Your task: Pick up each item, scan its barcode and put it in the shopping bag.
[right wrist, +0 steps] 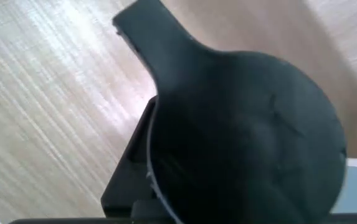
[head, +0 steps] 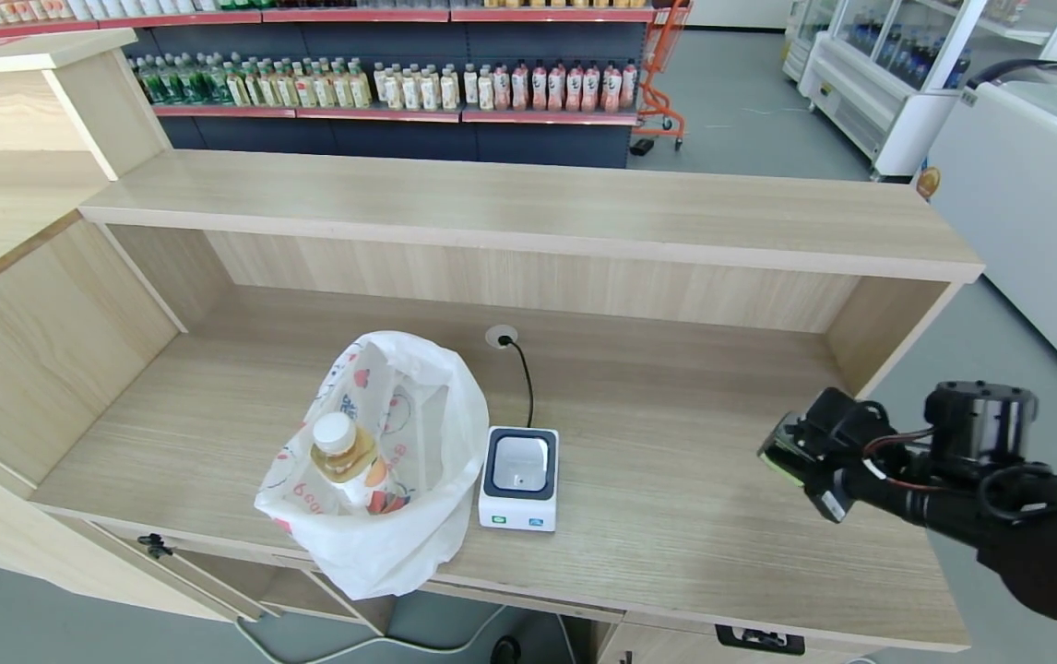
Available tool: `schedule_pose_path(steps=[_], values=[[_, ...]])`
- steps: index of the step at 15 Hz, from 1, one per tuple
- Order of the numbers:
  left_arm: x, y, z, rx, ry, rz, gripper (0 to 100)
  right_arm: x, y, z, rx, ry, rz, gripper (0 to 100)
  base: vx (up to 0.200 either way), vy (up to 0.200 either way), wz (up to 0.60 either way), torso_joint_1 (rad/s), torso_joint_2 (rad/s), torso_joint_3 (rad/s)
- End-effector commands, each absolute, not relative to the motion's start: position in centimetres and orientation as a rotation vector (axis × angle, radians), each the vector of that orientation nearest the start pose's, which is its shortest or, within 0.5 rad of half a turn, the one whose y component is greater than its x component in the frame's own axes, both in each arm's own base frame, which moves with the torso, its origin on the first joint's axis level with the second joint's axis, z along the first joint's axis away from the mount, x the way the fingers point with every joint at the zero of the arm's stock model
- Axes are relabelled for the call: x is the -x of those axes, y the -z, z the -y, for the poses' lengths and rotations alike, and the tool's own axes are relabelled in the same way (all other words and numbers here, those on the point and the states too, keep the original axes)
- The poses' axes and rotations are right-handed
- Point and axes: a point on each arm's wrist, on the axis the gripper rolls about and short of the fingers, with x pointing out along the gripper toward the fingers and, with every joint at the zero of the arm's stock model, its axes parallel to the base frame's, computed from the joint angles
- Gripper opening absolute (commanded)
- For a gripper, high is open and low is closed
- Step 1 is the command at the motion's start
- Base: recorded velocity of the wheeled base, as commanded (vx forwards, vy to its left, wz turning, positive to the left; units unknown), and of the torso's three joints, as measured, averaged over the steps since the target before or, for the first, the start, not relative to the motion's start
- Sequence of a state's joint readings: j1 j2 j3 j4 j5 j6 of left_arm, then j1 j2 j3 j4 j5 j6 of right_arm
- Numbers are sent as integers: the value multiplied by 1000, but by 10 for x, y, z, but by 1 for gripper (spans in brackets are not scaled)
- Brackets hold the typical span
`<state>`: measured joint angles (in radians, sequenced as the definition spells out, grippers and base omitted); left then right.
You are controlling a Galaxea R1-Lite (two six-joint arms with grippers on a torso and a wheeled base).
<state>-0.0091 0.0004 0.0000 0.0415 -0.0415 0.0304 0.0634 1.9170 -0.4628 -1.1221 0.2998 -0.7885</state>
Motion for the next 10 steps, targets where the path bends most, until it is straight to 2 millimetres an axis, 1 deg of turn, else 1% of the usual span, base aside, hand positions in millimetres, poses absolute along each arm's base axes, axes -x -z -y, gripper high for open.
schedule_pose_path(steps=[1,2,3,4,5,6,7,8,9,10], values=[[23,-71,1,-30,51,-41,100,-248,-150,-12,895,-385,74,0,0,0,0,0,0,0],[23,-71,1,-30,51,-41,100,-238,-161,-20,935,-437,160,0,0,0,0,0,0,0],[23,-71,1,-30,51,-41,100,-226,-174,-29,1048,-454,266,0,0,0,0,0,0,0],[23,-71,1,-30,51,-41,100,-218,-183,-38,1176,-477,381,0,0,0,0,0,0,0],[23,-71,1,-30,51,-41,100,-215,-186,-50,1287,-530,507,0,0,0,0,0,0,0],[23,-71,1,-30,51,-41,100,-214,-186,-56,1358,-554,587,0,0,0,0,0,0,0],[23,-71,1,-30,51,-41,100,-210,-189,-70,1481,-593,751,0,0,0,0,0,0,0],[23,-71,1,-30,51,-41,100,-190,-207,-96,1605,-525,1051,0,0,0,0,0,0,0],[23,-71,1,-30,51,-41,100,-175,-221,-109,1653,-405,1267,0,0,0,0,0,0,0],[23,-71,1,-30,51,-41,100,-165,-226,-118,1683,-307,1412,0,0,0,0,0,0,0]])
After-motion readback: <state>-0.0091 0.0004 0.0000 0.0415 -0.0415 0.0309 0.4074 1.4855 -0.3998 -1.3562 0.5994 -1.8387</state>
